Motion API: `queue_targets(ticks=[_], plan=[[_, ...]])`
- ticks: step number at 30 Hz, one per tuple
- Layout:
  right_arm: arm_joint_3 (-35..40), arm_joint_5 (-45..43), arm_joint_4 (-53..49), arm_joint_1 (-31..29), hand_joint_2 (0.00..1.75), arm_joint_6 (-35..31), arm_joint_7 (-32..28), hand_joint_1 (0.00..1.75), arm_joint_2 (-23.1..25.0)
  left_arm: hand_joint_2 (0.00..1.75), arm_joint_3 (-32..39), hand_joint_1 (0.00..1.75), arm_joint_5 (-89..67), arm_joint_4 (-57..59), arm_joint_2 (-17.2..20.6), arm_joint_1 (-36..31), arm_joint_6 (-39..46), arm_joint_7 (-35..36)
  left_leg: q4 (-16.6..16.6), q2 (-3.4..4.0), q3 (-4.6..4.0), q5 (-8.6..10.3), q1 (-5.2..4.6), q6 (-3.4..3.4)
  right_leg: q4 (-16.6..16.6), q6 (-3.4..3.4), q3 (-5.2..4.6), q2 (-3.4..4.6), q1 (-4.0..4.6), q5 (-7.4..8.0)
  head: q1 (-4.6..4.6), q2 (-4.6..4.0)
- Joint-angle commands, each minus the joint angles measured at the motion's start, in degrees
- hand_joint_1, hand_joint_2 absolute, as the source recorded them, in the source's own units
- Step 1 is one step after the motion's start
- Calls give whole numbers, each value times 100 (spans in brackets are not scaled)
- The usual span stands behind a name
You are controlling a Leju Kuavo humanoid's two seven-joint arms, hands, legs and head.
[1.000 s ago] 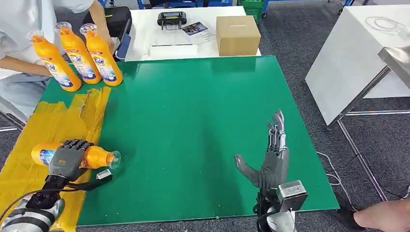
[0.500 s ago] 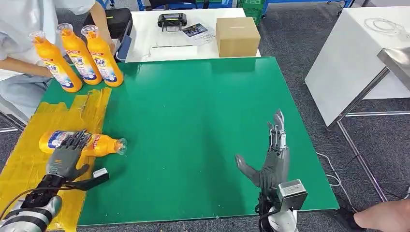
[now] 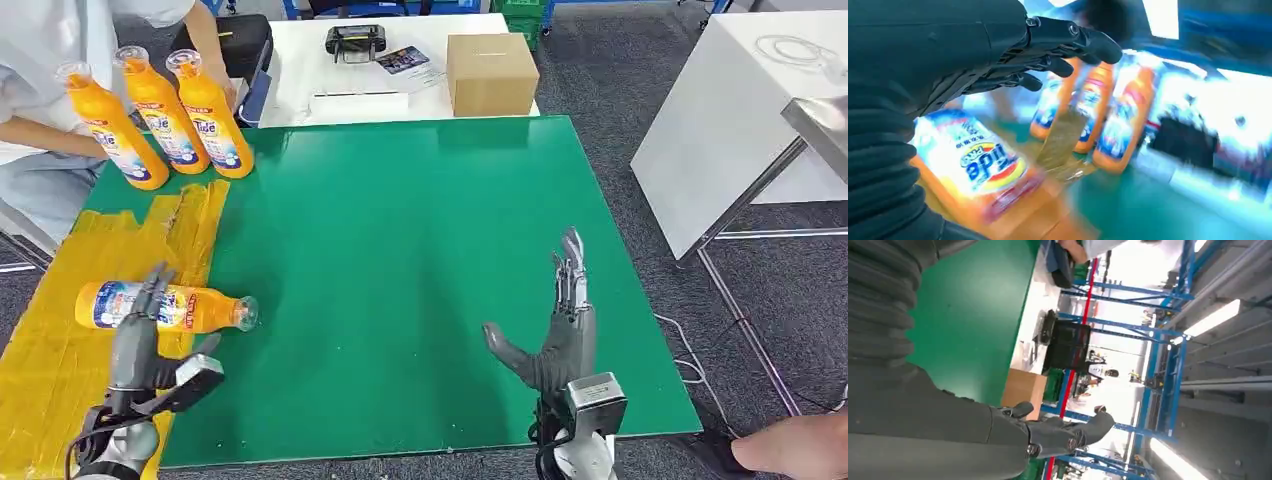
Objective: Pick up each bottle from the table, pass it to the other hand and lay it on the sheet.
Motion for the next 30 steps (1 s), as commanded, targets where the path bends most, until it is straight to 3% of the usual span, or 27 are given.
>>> queue_targets(ticks=[1, 3, 5, 8, 13, 17, 21, 30], plan=[[34, 122, 23, 34, 175, -80, 60, 0, -41, 175, 38, 0, 585, -1826, -533, 407, -577, -31, 2, -10, 4, -8, 1, 3, -2, -3, 13, -12, 3, -10, 2, 0], [-1, 293, 0, 122, 175, -83, 118, 0, 30, 175, -96, 0, 1568, -2427, -597, 543, -1543, -31, 5, -7, -1, -9, 6, 3, -2, -3, 11, -8, 7, -8, 2, 0], [-25, 537, 13, 234, 175, -149, 194, 0, 93, 175, 15, 0, 1614, -2516, -929, 615, -2071, -31, 5, -5, -3, -8, 5, 3, -2, -1, 7, -7, 7, -7, 0, 0], [31, 1001, 11, 532, 175, -275, 334, 0, 173, 175, -3, 0, 1719, -2423, -1329, 656, -2925, 519, -1, -11, 11, -12, 1, 5, -7, -1, 21, -16, 4, -14, -2, 0], [70, 1022, -40, 594, 175, -320, 330, 0, 171, 175, -9, 0, 1711, -2310, -1330, 637, -2924, 492, 1, -7, 4, -13, 2, 4, -5, -2, 16, -4, 5, -10, 5, 0], [219, 1155, -56, 784, 175, -368, 772, 0, 141, 175, -226, 0, 2205, -2004, -1389, 642, -3843, 1253, -3, -14, 5, -11, 1, 2, -6, -4, 17, -15, 5, -11, 2, 0], [211, 371, 347, 881, 175, -155, 1286, 0, 129, 175, -692, 0, 2534, -1408, -1289, 661, -4106, 1884, -11, -18, 15, -9, 1, 3, -16, -2, 27, -19, 3, -11, 0, 0], [341, 230, 355, 774, 175, -463, 1293, 0, 58, 175, -1066, 0, 3173, -1365, -1204, 592, -4057, 2080, -6, -9, 15, -15, 3, 3, -12, -5, 26, -12, 8, -13, 2, 0]])
